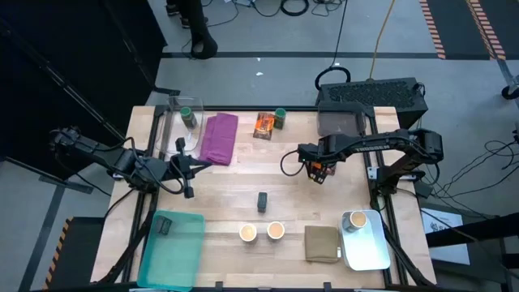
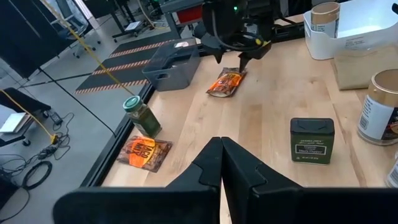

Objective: Sort spices by type
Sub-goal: Put the bottom orange seasoning bag into the black bin

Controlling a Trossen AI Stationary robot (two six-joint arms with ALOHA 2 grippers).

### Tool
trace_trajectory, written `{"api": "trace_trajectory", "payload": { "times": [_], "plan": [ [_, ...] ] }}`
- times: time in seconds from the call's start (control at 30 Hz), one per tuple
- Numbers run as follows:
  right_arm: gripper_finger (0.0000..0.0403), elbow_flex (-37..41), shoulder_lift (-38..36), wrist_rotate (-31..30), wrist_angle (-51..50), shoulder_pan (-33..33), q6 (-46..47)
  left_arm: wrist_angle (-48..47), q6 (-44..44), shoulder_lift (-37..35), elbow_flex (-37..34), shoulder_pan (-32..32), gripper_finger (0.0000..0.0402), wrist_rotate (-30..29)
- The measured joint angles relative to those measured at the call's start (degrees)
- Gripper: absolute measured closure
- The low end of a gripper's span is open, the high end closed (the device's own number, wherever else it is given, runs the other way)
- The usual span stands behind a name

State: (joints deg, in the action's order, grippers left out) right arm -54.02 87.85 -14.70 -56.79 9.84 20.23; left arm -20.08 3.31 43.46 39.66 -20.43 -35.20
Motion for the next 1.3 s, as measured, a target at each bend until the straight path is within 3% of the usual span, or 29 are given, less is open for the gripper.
{"api": "trace_trajectory", "payload": {
  "times": [0.4,0.67,0.8,1.0,1.3],
  "plan": [
    [0.0085,0.6,0.0,-0.2,5.4,-0.5,-4.0,0.0,0.0,0.0,0.0,0.0,0.0391,0.0],
    [0.0085,7.8,0.0,-2.4,9.0,-0.5,-1.9,0.0,0.0,0.0,0.0,0.0,0.0391,0.0],
    [0.0099,11.0,0.0,-0.4,12.6,-0.5,-0.8,0.0,0.0,0.0,0.0,0.0,0.0391,0.0],
    [0.0174,12.9,-0.2,0.5,15.9,-0.6,1.1,0.0,0.0,0.0,0.0,0.0,0.0391,0.0],
    [0.0346,13.0,0.0,-0.8,17.2,-0.5,1.8,0.1,0.1,0.0,0.0,0.0,0.0391,0.0]
  ]
}}
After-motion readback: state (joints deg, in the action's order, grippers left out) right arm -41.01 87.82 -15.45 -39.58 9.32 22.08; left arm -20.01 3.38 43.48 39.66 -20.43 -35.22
